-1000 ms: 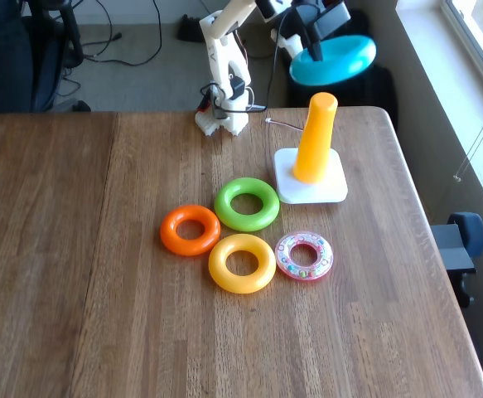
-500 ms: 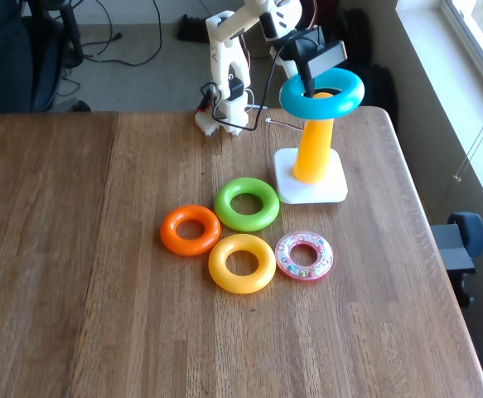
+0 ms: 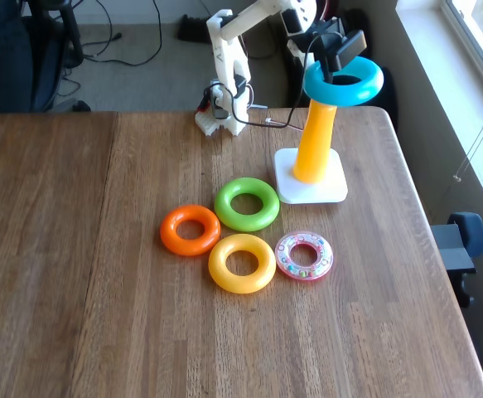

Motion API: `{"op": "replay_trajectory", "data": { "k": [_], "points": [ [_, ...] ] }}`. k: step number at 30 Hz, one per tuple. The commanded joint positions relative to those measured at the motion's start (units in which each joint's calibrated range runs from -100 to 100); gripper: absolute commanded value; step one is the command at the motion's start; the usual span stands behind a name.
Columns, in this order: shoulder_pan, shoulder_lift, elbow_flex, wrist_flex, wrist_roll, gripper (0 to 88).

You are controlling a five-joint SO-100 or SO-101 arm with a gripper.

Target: Pick and place the blue ring

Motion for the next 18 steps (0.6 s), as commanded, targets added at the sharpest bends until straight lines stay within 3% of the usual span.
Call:
{"op": "replay_trajectory", "data": {
  "k": [1, 14, 18],
  "points": [
    [-0.72, -1.26, 0.71, 1.91, -0.2, 2.3],
    [18.13, -3.92, 0.89, 1.91, 3.81, 2.3],
    [19.58, -6.26, 0.98, 1.91, 3.47, 2.4]
  ]
}}
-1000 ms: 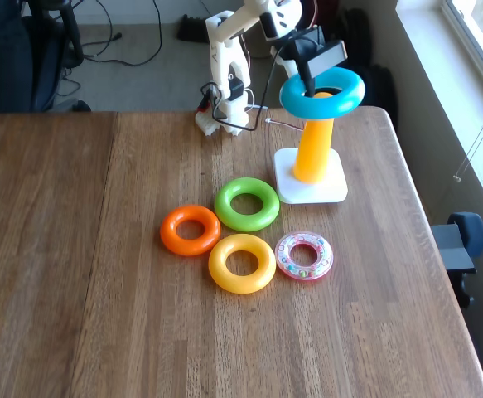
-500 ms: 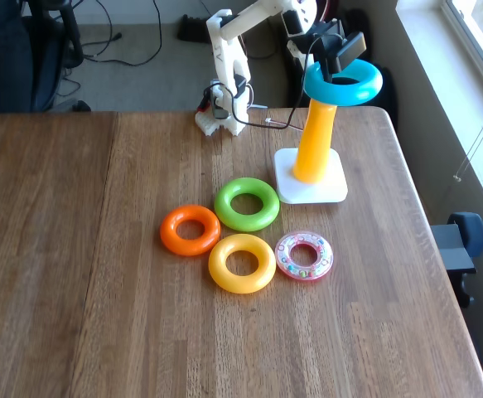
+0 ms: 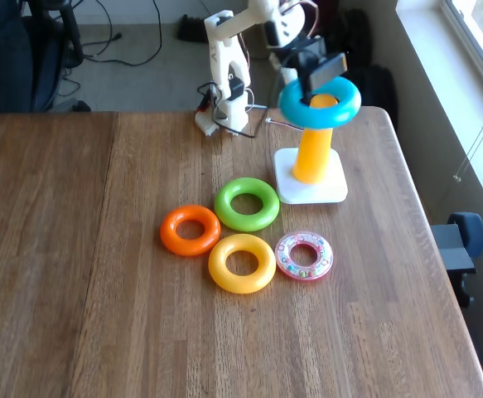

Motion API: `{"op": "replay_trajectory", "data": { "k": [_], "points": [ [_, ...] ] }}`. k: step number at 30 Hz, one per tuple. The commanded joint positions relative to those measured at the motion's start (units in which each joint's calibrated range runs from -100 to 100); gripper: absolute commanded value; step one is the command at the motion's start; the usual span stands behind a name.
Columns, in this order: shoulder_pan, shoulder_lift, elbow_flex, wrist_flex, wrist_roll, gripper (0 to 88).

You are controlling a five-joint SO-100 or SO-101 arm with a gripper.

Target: Pick and place the blue ring

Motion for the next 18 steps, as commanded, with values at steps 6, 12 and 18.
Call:
{"op": "replay_trajectory", "data": {
  "k": [6, 12, 18],
  "points": [
    [3.03, -4.61, -1.24, 1.83, 0.05, 2.6],
    [-0.45, -4.52, -1.15, 1.83, -0.68, 8.4],
    [-6.69, -4.77, 2.78, 1.83, -2.98, 2.7]
  ]
}}
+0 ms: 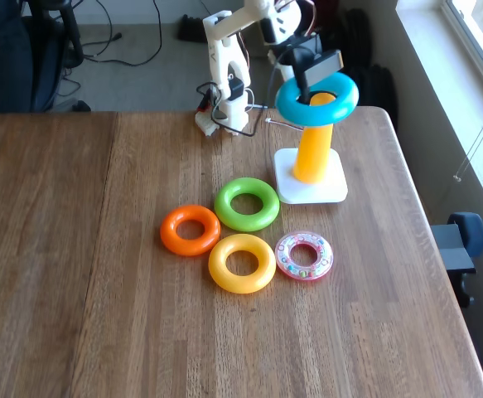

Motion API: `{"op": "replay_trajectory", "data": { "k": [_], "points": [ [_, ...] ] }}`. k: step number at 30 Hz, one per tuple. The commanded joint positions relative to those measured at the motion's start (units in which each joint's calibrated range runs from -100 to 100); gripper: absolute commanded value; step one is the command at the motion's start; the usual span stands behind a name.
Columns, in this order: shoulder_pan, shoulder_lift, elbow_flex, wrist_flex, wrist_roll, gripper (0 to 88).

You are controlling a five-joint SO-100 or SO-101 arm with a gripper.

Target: Pick and place the blue ring

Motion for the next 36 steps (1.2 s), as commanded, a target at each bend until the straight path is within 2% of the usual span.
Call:
{"op": "replay_trajectory", "data": {
  "k": [1, 12, 15, 25, 36],
  "points": [
    [-3.31, -4.15, 1.72, 1.83, -0.88, 1.0],
    [-4.4, -4.57, 7.71, 1.83, 0.39, 2.9],
    [-4.33, -4.57, 7.71, 1.83, 0.93, 6.6],
    [-4.33, -4.23, 7.71, 1.83, 1.07, 28.1],
    [-4.33, -3.57, 7.08, 1.66, 1.12, 30.2]
  ]
}}
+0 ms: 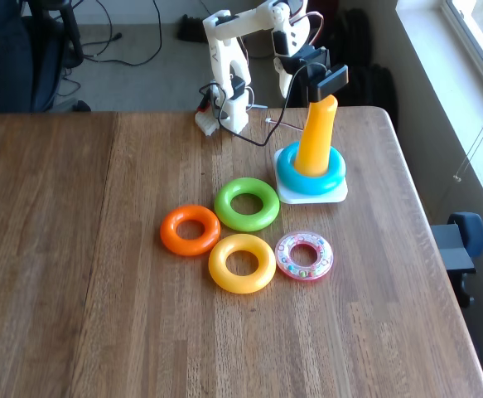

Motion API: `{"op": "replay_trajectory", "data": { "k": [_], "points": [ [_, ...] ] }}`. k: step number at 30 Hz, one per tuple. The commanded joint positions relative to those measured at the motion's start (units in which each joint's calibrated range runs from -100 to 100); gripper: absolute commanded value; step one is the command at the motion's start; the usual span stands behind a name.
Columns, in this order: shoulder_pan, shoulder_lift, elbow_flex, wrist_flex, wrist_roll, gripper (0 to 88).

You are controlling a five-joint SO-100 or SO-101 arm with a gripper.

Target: Pick and place the blue ring

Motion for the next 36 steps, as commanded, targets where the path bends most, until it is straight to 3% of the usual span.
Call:
{"op": "replay_trajectory", "data": {
  "k": [1, 5, 9, 19, 23, 30, 36],
  "points": [
    [-0.47, -3.41, -1.91, 1.66, 0.34, 30.2],
    [0.4, -3.82, -1.28, 0.61, 0.39, 30.0],
    [7.36, -3.99, -1.91, -1.58, 1.81, 27.6],
    [25.41, -4.49, -2.0, -7.66, 4.35, 0.4],
    [28.81, -8.99, -2.0, -7.33, 4.3, 2.4],
    [31.13, -32.35, -0.66, -7.57, 4.3, 2.2],
    [31.21, -46.28, 9.18, -8.06, 4.44, 2.2]
  ]
}}
